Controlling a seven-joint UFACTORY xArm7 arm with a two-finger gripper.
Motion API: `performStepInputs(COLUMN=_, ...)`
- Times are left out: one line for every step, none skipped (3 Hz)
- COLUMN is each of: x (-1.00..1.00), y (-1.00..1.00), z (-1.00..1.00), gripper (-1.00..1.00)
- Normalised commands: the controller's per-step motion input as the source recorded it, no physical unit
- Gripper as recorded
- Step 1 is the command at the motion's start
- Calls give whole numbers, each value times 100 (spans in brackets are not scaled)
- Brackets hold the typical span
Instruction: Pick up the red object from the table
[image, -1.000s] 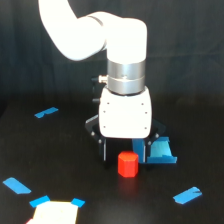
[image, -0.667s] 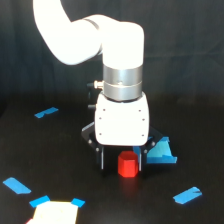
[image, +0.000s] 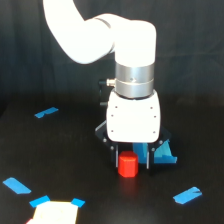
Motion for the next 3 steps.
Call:
performStepInputs(x=-69, y=11, z=70, gripper=-100)
performStepInputs(x=-1, y=42, z=45, gripper=-100)
performStepInputs(x=52, y=-4, z=100, gripper=-90)
